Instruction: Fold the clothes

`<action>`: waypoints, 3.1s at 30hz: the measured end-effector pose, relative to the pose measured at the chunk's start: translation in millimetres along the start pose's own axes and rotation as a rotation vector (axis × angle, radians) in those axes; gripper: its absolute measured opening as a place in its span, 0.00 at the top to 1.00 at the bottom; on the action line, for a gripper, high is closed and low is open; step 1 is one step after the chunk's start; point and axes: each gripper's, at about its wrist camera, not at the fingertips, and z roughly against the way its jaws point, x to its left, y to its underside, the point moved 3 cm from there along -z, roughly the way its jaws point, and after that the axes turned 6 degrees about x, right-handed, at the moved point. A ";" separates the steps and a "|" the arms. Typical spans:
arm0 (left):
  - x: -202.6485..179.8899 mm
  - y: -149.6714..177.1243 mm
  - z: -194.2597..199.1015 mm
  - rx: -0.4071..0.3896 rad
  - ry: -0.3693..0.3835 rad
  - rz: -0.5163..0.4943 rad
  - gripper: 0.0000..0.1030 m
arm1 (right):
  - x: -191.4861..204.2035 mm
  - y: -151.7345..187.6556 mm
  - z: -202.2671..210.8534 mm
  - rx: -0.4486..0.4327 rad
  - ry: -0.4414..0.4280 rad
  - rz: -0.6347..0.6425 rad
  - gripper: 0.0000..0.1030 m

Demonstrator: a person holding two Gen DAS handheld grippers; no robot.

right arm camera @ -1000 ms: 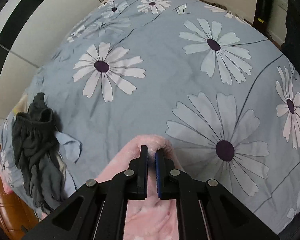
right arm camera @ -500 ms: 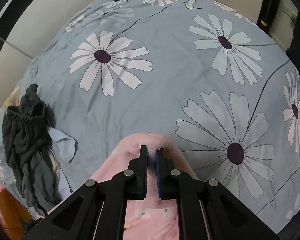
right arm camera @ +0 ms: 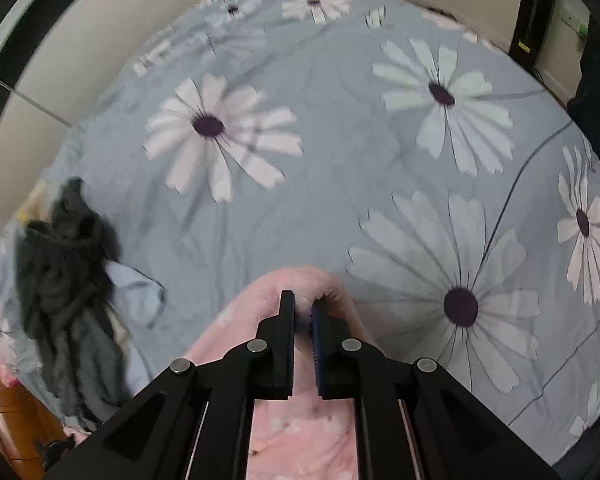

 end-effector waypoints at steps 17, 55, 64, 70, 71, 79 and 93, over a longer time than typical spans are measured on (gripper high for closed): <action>133.7 75.8 -12.6 0.117 -0.209 0.107 0.97 | -34.6 5.1 -18.7 0.040 0.130 -0.093 0.92; 165.2 114.0 59.6 0.065 -0.619 -0.184 0.98 | -105.4 233.1 -9.1 0.215 0.079 -0.104 0.48; 210.3 117.9 63.2 0.047 -0.481 0.049 0.81 | -114.8 230.9 -15.1 0.220 0.090 -0.116 0.48; 236.5 187.4 51.6 0.097 -0.392 0.145 0.46 | -133.1 230.7 -22.8 0.203 0.042 -0.179 0.45; 245.5 198.0 46.8 0.108 -0.374 0.185 0.44 | -138.7 230.3 -24.8 0.194 0.033 -0.209 0.44; 269.2 218.3 7.4 0.139 -0.333 0.285 0.43 | -164.4 213.8 -40.5 0.103 -0.109 -0.404 0.44; 270.0 209.2 5.0 0.091 -0.329 0.355 0.80 | -165.3 142.3 -80.5 0.083 -0.152 -0.417 0.76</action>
